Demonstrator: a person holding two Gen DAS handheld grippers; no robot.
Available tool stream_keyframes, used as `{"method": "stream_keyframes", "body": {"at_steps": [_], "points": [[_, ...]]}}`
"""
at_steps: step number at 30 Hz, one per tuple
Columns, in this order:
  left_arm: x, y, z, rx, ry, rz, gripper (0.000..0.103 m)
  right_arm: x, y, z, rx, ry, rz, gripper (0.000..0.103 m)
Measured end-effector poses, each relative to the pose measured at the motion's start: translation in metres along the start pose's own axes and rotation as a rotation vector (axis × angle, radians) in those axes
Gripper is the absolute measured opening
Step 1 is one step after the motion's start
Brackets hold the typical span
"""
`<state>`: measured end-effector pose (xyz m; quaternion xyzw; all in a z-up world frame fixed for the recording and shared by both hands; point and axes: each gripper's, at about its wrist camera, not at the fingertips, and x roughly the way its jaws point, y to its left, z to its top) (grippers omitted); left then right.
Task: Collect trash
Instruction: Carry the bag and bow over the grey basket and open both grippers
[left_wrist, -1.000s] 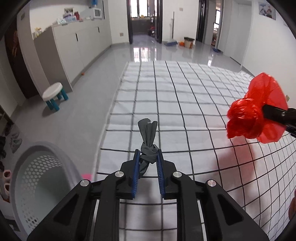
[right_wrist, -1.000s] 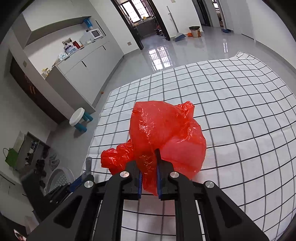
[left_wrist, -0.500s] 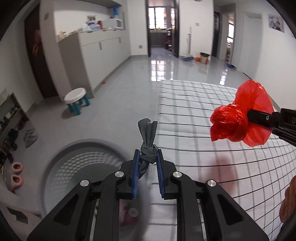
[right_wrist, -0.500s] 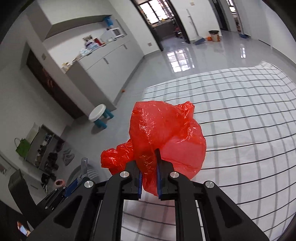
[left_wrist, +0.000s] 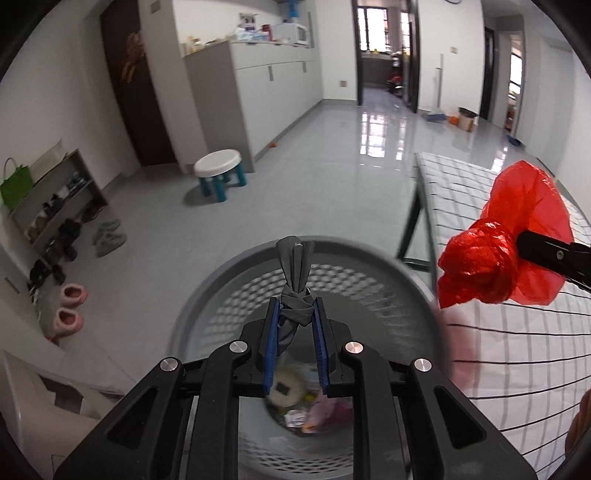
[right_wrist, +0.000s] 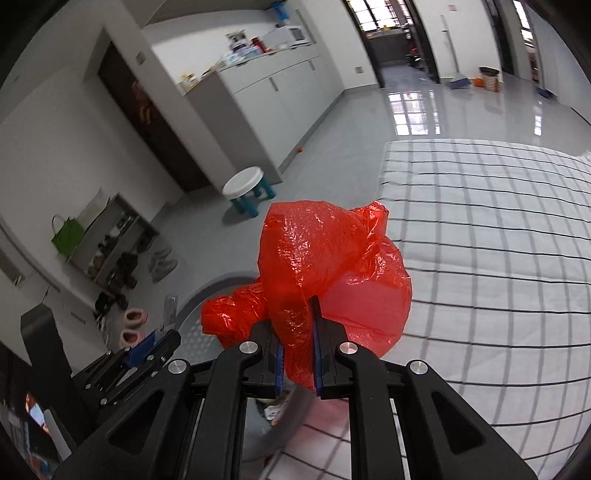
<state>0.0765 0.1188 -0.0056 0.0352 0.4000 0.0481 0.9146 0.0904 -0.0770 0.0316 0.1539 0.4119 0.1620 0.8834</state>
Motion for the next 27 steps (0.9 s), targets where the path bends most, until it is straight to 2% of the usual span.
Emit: {"method": "stream_keyframes", "body": {"at_steps": [9,18,25,27], "points": [[0.012,0.034,-0.016,-0.038,0.035,0.055,0.018,0.031,0.035,-0.007,-0.064,0.067,0.032,0.011],[0.017,0.059,-0.025,-0.078,0.062,0.066,0.018,0.056,0.063,-0.028,-0.136,0.143,0.041,0.014],[0.018,0.065,-0.027,-0.096,0.078,0.047,0.021,0.067,0.069,-0.033,-0.156,0.173,0.038,0.014],[0.018,0.067,-0.027,-0.102,0.080,0.043,0.022,0.069,0.072,-0.032,-0.157,0.176,0.041,0.018]]}}
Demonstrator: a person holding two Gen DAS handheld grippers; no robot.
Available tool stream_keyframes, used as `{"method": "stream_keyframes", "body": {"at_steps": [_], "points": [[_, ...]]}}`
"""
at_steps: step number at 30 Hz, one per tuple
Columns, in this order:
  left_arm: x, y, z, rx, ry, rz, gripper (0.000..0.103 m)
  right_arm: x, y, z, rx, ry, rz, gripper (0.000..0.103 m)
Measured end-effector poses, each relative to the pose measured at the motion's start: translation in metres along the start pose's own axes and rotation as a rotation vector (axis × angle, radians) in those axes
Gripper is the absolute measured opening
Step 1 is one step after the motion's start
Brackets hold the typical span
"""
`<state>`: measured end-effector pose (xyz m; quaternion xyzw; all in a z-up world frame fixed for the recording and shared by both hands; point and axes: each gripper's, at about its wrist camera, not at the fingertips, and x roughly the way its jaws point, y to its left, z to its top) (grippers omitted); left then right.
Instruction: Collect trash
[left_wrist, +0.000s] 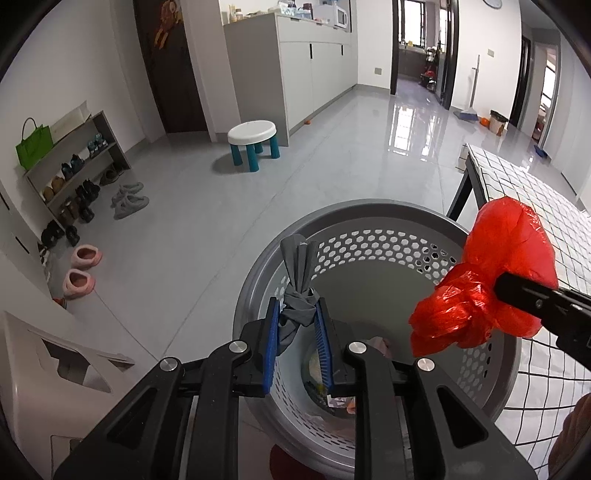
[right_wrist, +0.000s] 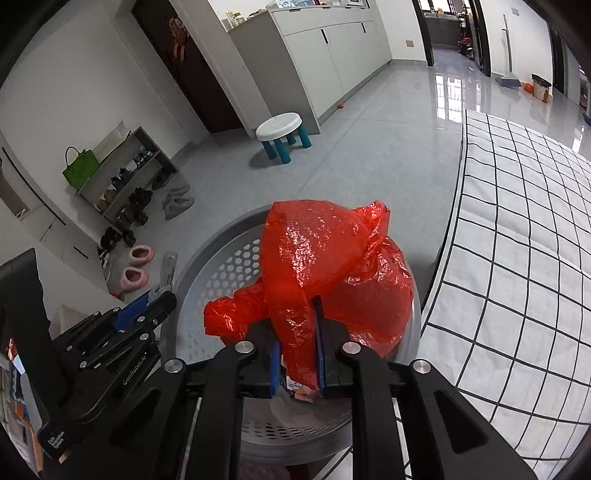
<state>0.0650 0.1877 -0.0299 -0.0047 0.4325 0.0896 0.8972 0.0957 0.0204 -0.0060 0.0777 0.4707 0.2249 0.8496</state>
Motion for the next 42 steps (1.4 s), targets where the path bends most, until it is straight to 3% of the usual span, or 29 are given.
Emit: {"method": "stream_keyframes", "body": {"at_steps": [4,9,16,29,42], "points": [[-0.004,0.004,0.003,-0.015,-0.017,-0.006,0.036,-0.004,0.000,0.000,-0.002,-0.016,-0.003,0.045],[-0.010,0.001,0.003,-0.022,-0.039,-0.006,0.057,-0.012,-0.002,-0.005,0.002,-0.036,0.000,0.046],[-0.016,0.002,0.002,-0.025,-0.054,-0.013,0.061,-0.013,-0.006,-0.009,0.016,-0.041,-0.006,0.047],[-0.024,0.002,0.003,-0.029,-0.089,0.005,0.084,-0.017,-0.006,-0.012,0.011,-0.059,-0.028,0.054],[-0.025,0.005,0.004,-0.039,-0.093,0.014,0.093,-0.018,-0.008,-0.013,0.010,-0.059,-0.046,0.057]]}}
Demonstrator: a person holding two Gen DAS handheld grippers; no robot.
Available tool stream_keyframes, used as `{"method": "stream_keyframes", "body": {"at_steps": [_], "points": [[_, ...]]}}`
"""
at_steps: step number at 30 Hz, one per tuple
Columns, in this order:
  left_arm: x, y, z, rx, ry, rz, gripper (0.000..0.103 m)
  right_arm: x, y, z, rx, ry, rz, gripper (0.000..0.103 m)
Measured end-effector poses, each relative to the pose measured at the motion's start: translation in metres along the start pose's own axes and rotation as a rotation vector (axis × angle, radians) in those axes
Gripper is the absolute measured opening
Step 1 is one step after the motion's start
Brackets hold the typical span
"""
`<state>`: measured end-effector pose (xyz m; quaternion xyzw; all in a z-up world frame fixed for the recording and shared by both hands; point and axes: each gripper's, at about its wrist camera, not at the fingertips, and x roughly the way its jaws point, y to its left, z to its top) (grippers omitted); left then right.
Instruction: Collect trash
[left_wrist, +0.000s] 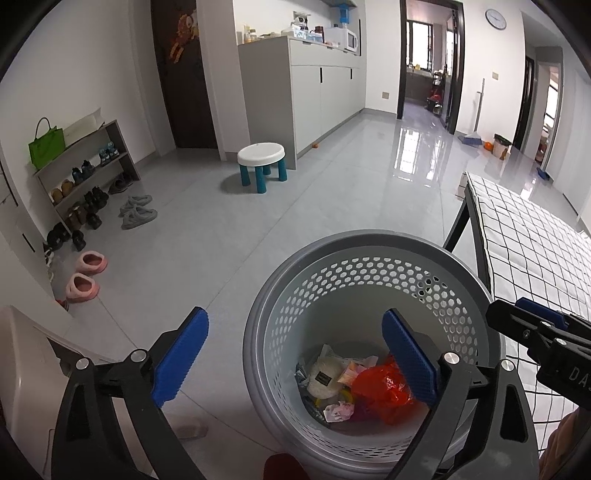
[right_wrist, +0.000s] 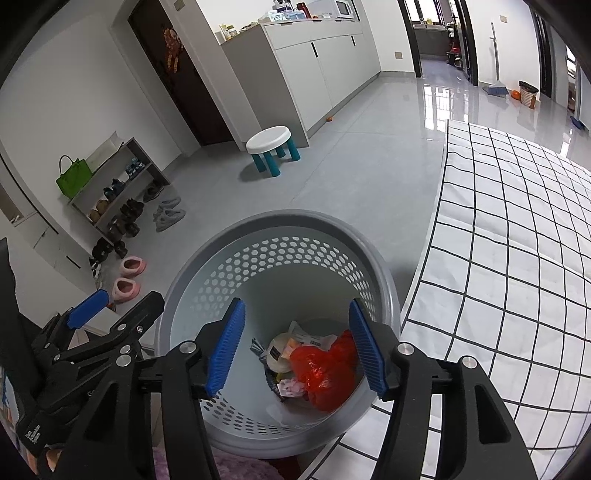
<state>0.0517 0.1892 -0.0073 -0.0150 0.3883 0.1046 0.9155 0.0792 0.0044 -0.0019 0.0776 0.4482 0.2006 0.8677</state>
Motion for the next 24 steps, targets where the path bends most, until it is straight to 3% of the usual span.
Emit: {"method": "stream_keyframes", "body": {"at_steps": [24], "points": [[0.0002,0.0020,0.0001,0.000,0.001,0.003,0.096,-0.0007,-0.0013,0.0016,0.001,0.003,-0.005,0.059]]}}
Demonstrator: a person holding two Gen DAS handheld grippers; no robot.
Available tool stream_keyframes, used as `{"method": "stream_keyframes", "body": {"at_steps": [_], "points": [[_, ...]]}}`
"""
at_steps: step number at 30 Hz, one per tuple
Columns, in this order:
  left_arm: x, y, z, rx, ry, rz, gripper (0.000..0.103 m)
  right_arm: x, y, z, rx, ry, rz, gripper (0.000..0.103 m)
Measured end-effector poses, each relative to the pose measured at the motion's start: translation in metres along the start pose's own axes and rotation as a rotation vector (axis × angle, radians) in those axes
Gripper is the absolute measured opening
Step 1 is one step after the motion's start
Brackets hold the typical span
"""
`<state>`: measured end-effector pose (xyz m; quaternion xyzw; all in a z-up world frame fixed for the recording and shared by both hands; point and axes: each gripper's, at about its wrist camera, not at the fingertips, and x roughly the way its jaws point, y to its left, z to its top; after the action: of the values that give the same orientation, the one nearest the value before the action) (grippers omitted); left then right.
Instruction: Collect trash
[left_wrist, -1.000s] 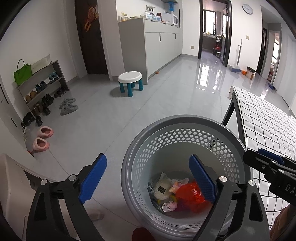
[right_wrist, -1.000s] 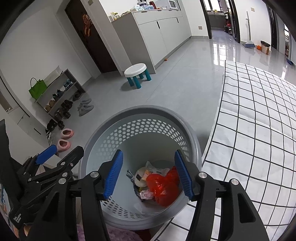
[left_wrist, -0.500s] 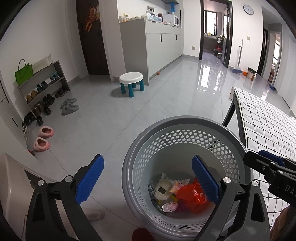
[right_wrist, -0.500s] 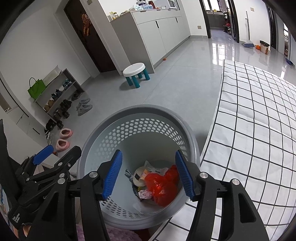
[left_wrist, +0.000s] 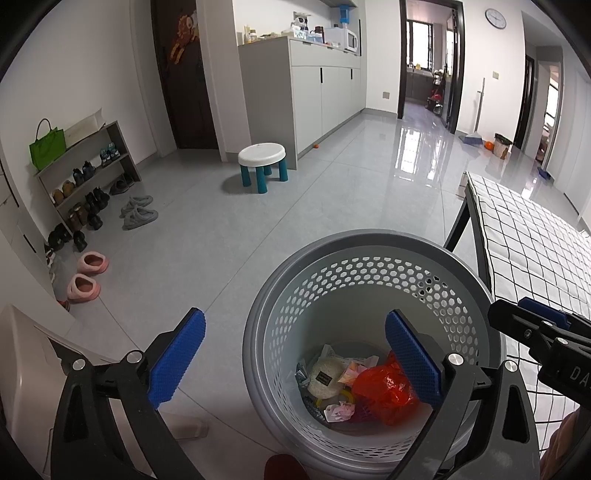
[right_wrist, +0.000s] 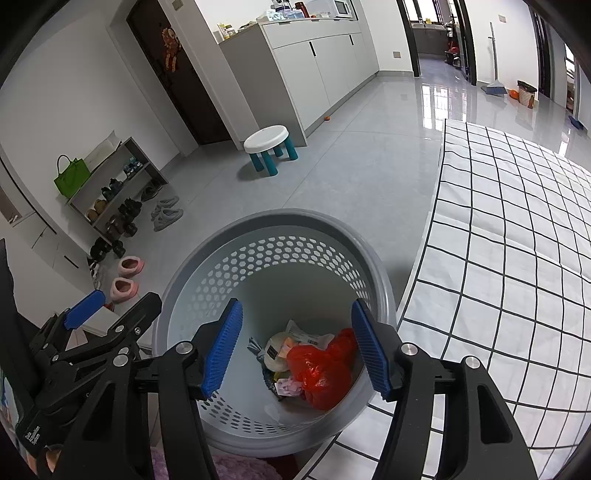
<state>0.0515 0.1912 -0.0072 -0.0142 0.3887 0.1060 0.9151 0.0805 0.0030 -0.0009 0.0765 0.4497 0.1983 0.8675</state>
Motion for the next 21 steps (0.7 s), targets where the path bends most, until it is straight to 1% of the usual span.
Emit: {"method": "stream_keyframes", "body": {"at_steps": [3,12,16,21], "points": [[0.000,0.000,0.000,0.000,0.002,-0.008,0.096,0.001,-0.002,0.001,0.002,-0.001,-0.002,0.059],[-0.001,-0.004,-0.002,0.012,-0.002,0.002,0.097,0.002,-0.005,0.001,0.003,-0.004,-0.006,0.059],[-0.001,-0.005,-0.001,0.013,0.002,0.003,0.097,0.002,-0.012,0.000,0.004,-0.007,-0.008,0.059],[-0.001,-0.005,-0.001,0.013,0.000,0.001,0.097,0.002,-0.010,0.000,0.003,-0.008,-0.009,0.059]]}}
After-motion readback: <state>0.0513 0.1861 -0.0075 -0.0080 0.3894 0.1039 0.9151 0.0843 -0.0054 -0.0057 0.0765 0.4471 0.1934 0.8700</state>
